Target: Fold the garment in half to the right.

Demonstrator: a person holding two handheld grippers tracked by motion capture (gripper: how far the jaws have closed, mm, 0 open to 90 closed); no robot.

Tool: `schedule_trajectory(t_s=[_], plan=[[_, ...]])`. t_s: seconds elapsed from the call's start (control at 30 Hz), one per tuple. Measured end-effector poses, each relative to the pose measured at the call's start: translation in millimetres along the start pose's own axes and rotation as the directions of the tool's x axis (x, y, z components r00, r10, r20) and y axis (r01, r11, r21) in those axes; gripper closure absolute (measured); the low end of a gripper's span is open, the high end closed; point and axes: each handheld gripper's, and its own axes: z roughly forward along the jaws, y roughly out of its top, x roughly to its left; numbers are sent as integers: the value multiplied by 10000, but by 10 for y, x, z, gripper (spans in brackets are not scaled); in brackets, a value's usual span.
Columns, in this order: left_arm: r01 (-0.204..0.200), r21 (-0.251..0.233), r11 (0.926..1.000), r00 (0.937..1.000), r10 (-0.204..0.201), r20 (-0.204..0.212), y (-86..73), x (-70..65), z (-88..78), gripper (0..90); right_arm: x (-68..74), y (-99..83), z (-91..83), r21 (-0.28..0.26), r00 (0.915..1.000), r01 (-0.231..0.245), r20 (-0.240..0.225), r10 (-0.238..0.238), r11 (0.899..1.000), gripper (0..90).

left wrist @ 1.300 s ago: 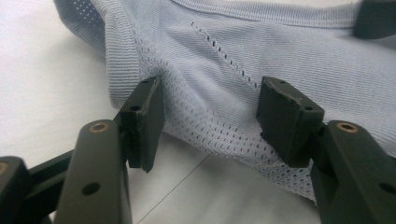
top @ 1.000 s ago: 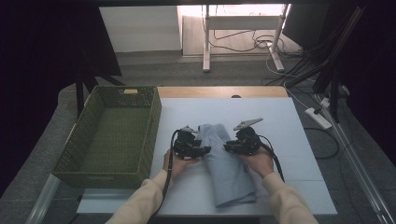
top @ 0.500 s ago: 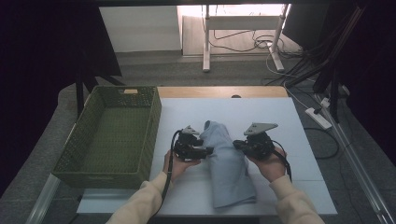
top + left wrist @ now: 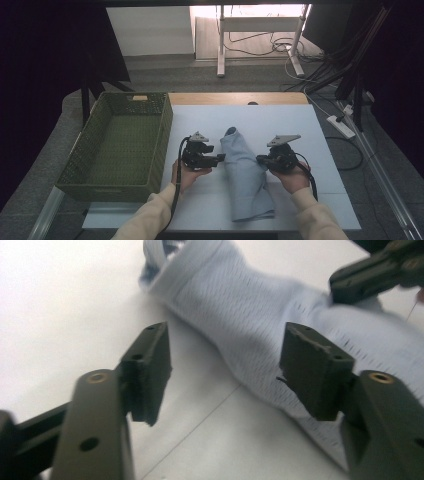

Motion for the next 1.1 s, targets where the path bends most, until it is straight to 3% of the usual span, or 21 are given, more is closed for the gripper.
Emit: schedule_trajectory(t_s=[0.2,0.37,0.47,0.63,0.77,0.83,0.93,1.1], plan=[[-111,428,9990,9999,108,87,-14,-19,65,425,73,3,98,221,9995,251,-180,-247,9994,864],[-137,416,9990,9997,128,208,-45,-59,-20,398,55,-32,78,420,9999,113,63,-116,9991,864],[-537,403,9977,9979,521,394,-61,-150,-105,397,29,-64,109,326,9999,-25,-133,30,9995,865],[-1090,111,9940,9897,1075,943,-75,-283,-207,515,61,-60,200,382,9998,213,-30,-212,9990,863],[-1409,252,9897,9768,1348,1664,-97,-352,-160,820,46,-64,198,380,9999,110,-114,-106,9992,860],[-1577,434,9865,9705,1467,1915,-117,-395,-106,887,43,-65,189,321,9999,90,-104,-87,9994,860],[-1840,652,9808,9639,1670,2071,-143,-471,-21,888,43,-63,185,318,9999,114,-113,-110,9994,860],[-2111,1016,9722,9588,1857,2151,-181,-528,95,889,43,-60,176,317,9998,187,-125,-183,9993,857]])
